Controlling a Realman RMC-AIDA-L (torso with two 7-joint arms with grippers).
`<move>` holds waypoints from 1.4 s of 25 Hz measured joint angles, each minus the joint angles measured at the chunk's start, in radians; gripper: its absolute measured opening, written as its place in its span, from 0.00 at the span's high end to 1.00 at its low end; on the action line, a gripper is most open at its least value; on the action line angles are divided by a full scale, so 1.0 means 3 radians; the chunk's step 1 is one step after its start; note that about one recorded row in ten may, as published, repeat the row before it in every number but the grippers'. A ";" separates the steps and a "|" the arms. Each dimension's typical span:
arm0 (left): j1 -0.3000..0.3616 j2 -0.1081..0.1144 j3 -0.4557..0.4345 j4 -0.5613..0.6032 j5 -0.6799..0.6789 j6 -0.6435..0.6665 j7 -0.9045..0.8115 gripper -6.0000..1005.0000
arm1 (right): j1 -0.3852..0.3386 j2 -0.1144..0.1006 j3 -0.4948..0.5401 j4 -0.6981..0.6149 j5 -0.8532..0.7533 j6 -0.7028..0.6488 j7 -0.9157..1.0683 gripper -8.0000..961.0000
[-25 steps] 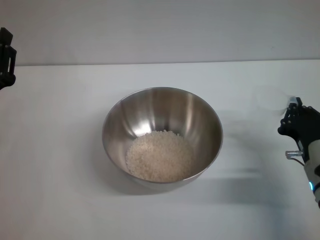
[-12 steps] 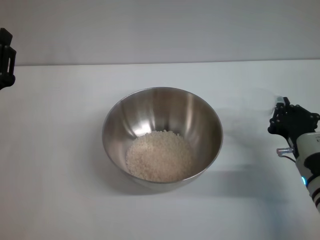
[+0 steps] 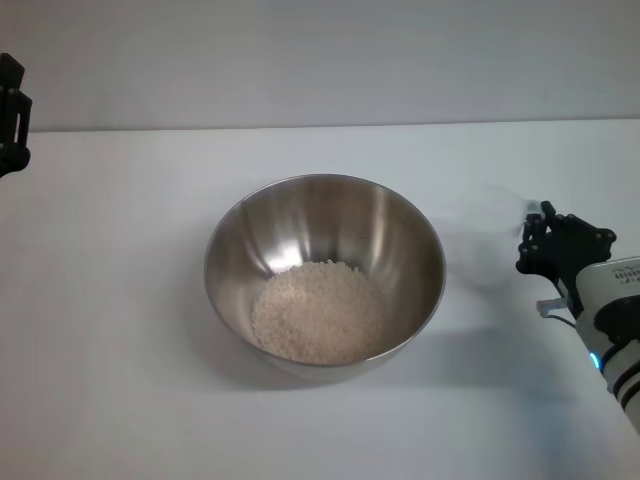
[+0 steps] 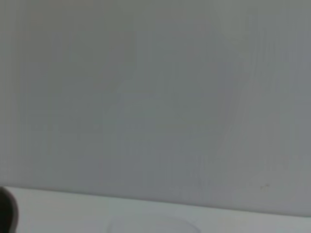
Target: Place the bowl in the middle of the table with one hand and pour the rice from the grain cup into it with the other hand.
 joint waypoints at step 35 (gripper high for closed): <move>0.0117 0.0004 -0.0041 0.0126 -0.0013 0.0068 0.0030 0.42 | -0.0650 -0.0015 -0.0566 -0.0115 -0.0147 -0.1996 0.0377 0.77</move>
